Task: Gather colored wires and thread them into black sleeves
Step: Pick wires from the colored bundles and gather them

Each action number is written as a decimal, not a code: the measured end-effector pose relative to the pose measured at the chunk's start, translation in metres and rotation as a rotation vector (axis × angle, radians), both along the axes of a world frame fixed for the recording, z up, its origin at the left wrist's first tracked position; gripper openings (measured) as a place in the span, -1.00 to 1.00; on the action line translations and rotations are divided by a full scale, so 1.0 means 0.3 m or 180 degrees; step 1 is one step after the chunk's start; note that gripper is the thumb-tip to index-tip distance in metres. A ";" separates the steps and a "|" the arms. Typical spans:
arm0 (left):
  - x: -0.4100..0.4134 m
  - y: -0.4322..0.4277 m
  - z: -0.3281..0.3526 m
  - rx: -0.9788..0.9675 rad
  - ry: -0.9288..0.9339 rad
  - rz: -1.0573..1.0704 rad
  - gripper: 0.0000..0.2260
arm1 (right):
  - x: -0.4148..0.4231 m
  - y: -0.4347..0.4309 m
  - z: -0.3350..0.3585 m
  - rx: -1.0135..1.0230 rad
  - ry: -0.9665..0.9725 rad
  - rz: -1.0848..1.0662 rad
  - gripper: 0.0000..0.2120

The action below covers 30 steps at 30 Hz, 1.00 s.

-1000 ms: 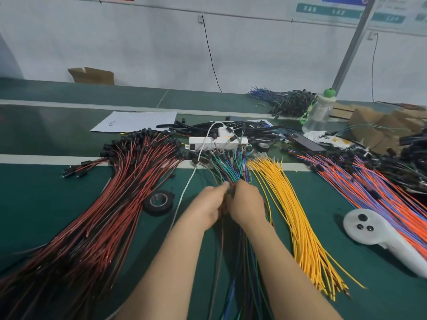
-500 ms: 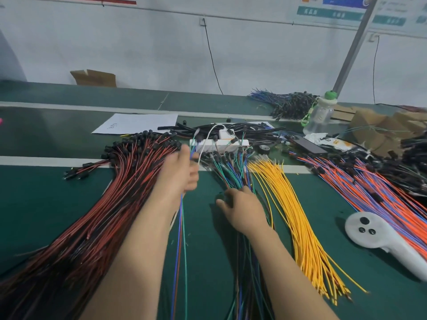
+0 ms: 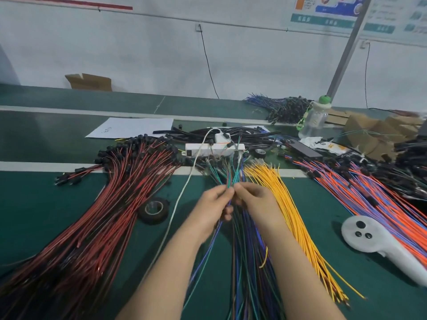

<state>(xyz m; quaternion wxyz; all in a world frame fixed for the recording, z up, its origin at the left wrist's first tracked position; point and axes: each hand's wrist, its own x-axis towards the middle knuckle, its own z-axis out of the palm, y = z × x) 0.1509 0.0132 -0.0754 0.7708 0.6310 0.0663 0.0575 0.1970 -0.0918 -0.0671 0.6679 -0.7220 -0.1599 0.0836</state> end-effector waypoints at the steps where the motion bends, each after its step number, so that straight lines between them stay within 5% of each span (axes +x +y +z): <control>1: -0.002 0.000 -0.024 0.0047 0.0086 -0.0028 -0.81 | -0.003 0.001 -0.017 -0.0037 0.0088 -0.0079 -0.86; 7: -0.017 0.016 -0.085 -0.0348 0.0270 0.0025 -0.79 | 0.003 -0.013 -0.080 0.0094 0.0299 -0.0329 -0.86; 25: -0.021 -0.009 -0.093 0.0207 0.0136 0.0175 -0.80 | -0.010 0.005 -0.095 -0.0798 -0.0583 -0.0618 -0.85; 30: -0.029 -0.020 -0.075 0.0273 0.0261 0.0099 -0.80 | -0.008 -0.009 -0.075 -0.0283 -0.0014 -0.0416 -0.87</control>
